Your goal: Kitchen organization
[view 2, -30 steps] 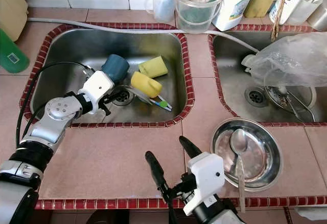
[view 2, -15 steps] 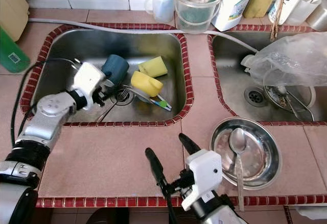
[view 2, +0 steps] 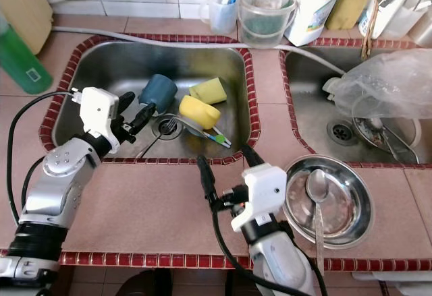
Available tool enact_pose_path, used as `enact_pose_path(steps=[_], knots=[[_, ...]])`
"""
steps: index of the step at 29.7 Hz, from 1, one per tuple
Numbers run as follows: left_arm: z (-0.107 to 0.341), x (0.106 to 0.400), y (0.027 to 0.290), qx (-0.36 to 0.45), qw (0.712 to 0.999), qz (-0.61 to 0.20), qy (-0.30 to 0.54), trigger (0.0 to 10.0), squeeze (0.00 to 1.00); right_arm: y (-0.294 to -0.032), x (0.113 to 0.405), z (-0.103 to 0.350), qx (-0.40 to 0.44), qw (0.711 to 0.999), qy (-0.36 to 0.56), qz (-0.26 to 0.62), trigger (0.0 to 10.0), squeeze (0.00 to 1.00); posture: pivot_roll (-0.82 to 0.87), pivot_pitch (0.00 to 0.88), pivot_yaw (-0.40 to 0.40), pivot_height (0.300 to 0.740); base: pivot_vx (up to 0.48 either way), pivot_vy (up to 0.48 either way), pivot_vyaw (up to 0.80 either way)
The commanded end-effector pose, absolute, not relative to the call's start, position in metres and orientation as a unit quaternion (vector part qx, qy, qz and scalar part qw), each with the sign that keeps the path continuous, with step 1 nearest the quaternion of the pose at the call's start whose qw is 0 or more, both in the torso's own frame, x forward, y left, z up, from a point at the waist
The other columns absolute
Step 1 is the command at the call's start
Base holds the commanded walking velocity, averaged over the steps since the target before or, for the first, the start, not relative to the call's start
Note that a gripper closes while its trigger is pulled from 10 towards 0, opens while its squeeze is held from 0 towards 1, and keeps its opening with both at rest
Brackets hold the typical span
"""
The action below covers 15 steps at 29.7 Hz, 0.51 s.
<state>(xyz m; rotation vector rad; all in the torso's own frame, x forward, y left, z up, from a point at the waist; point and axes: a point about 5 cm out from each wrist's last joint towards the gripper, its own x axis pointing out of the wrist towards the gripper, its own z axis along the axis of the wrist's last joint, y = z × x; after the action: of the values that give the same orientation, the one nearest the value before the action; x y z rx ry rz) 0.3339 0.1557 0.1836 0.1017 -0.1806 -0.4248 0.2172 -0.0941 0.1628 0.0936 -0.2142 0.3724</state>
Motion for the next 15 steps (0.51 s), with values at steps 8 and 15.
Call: enact_pose_path(steps=[8, 15], knots=[[0.178, 0.311, 0.142, 0.017, 0.979, -0.175, -0.100, 10.0, 0.00, -0.098, 0.241, 0.167, 0.029, 0.979, -0.137, 0.149, 10.0, 0.00, -0.08, 0.113, 0.008, 0.740, 0.000, 0.000, 0.00], [0.170, 0.301, 0.138, 0.017, 0.985, -0.141, -0.096, 10.0, 0.00, -0.103, 0.255, 0.167, 0.005, 0.982, -0.155, 0.109, 10.0, 0.00, -0.08, 0.095, 0.010, 0.740, 0.000, 0.000, 0.00]])
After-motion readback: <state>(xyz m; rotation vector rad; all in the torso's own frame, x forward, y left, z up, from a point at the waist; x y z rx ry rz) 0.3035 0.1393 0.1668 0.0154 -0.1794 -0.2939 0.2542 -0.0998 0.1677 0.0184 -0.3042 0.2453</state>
